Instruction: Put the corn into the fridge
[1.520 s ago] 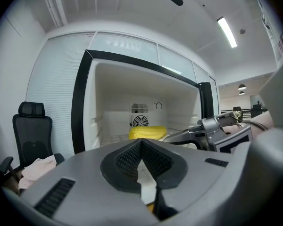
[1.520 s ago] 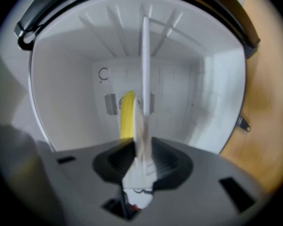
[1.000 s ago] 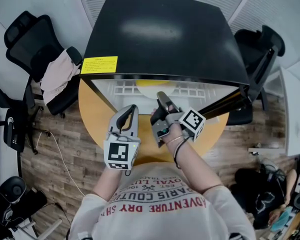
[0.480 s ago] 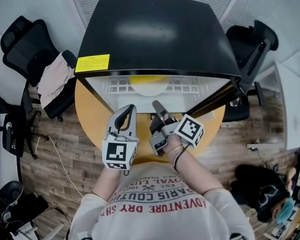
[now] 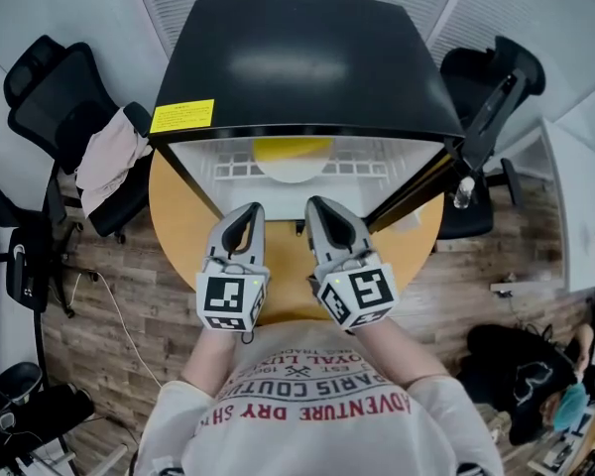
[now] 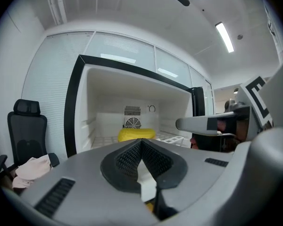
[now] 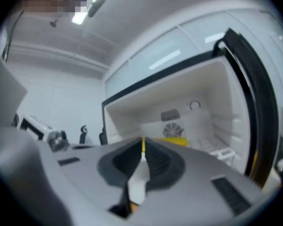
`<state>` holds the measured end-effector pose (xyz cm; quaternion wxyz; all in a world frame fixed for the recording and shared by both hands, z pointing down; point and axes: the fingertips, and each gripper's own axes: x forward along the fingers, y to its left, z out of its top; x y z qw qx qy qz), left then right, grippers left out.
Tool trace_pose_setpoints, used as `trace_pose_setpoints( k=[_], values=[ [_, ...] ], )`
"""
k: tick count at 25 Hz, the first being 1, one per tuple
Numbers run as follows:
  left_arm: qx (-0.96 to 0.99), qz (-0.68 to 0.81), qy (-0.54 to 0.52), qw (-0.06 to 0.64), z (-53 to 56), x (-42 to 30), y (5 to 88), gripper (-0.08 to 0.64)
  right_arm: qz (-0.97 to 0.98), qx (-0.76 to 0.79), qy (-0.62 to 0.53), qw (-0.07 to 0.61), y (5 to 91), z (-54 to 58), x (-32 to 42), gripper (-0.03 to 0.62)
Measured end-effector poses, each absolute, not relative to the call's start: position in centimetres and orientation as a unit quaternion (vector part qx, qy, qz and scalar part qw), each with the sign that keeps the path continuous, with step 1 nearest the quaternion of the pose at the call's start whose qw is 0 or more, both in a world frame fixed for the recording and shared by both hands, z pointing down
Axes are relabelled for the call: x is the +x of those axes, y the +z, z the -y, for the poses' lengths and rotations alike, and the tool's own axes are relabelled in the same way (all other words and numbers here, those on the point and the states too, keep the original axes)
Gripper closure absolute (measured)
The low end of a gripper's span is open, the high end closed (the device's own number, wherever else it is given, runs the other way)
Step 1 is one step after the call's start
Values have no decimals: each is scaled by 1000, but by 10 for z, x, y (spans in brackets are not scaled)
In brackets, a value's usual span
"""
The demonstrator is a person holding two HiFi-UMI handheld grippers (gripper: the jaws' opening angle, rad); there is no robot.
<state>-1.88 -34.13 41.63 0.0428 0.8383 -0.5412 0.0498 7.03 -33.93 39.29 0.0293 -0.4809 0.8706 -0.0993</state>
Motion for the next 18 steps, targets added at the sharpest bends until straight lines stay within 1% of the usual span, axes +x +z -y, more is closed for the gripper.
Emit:
trace_pose_setpoints(
  k=[3, 6, 11, 15, 18],
  values=[
    [842, 536, 46, 45, 339, -15, 416, 535, -875, -484, -6, -6, 386, 333, 70, 554],
    [844, 532, 46, 49, 336, -13, 419, 535, -872, -488, 24, -26, 391, 330, 75, 554],
    [846, 528, 51, 44, 331, -13, 419, 535, -867, -496, -5, -53, 410, 326, 87, 557],
    [848, 526, 48, 45, 330, -13, 417, 535, -865, -495, -71, -40, 418, 327, 93, 563],
    [848, 525, 50, 44, 328, -11, 418, 535, -865, -495, -67, -43, 416, 325, 93, 564]
  ],
)
